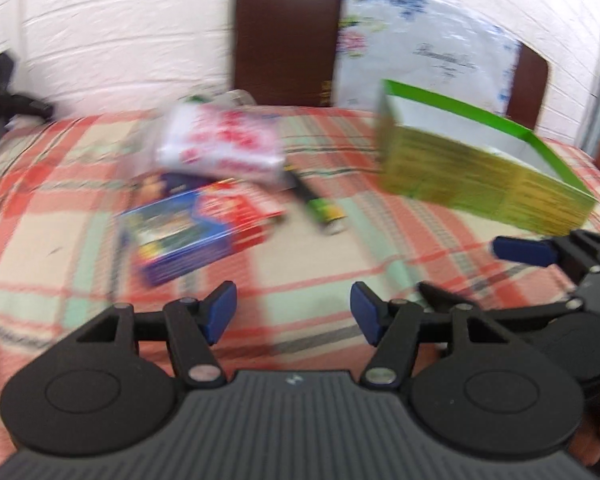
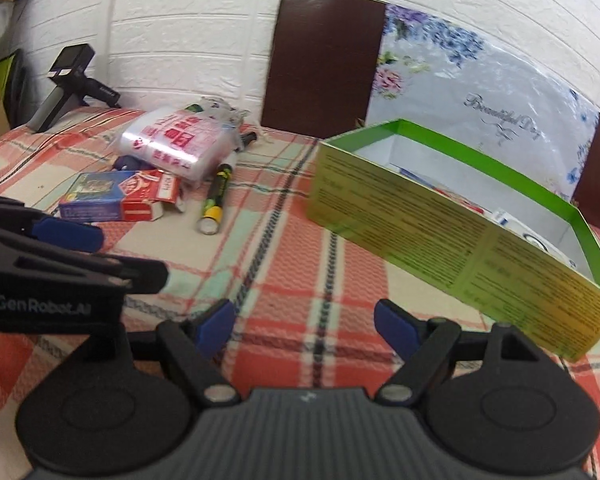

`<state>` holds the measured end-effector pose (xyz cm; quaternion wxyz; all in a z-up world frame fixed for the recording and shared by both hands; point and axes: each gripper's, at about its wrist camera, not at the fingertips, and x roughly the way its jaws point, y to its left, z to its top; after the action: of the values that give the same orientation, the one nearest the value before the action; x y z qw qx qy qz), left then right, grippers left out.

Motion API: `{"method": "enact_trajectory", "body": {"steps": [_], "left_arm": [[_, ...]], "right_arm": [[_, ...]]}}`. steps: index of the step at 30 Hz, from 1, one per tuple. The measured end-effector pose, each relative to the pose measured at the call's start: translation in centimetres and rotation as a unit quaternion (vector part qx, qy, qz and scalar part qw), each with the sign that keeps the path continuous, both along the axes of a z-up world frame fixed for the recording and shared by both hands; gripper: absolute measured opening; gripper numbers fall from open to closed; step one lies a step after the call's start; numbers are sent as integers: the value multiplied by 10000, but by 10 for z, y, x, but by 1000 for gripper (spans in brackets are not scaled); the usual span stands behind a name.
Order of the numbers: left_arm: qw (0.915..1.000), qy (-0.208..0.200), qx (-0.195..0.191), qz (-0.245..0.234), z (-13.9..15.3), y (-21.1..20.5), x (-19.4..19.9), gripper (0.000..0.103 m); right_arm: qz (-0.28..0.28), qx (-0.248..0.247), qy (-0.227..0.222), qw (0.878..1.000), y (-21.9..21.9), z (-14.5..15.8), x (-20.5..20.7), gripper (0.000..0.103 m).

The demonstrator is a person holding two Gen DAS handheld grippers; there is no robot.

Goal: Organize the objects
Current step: 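Move both grippers to the red-and-blue tiger card box and grasp it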

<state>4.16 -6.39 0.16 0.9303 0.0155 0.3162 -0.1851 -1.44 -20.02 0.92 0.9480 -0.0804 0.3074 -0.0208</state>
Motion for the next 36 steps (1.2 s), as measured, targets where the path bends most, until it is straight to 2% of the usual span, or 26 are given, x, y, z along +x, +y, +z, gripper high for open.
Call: {"method": "enact_trajectory", "body": {"steps": [6,9,11,14,22,25,27,28,32,33,36], "left_arm": [[9979,-259,65,595,-5,47,0,65],[9951,-260,-119,948,-3,68,9,65],[9934,-182,-417,1051,-1,81,14,66],[9900,-32,-901,1082,5,94,20,74],[9887,56,-1183,924,16,87,48,73],[9890,194,-1147,917,13,83,61,72],[9885,352,-1103,976,6,81,70,69],[9891,278,-1067,976,5,80,71,68],[9912,222,-923,921,5,74,71,64],[9915,263,-961,841,5,73,70,56],[9918,330,-971,767,6,69,62,56]], "right_arm": [[146,397,70,9991,9,1,14,80],[453,554,95,9974,19,1,19,80],[657,447,43,9968,31,2,22,81],[948,293,-88,9950,47,4,29,85],[1477,448,-144,9879,72,12,70,86],[1708,715,65,9827,74,10,93,92],[1896,888,486,9766,78,1,109,93],[1933,877,500,9759,80,-2,111,97],[2073,814,458,9738,85,-1,108,92],[2087,795,429,9738,85,-1,106,87],[2041,788,398,9750,84,0,98,80]]}}
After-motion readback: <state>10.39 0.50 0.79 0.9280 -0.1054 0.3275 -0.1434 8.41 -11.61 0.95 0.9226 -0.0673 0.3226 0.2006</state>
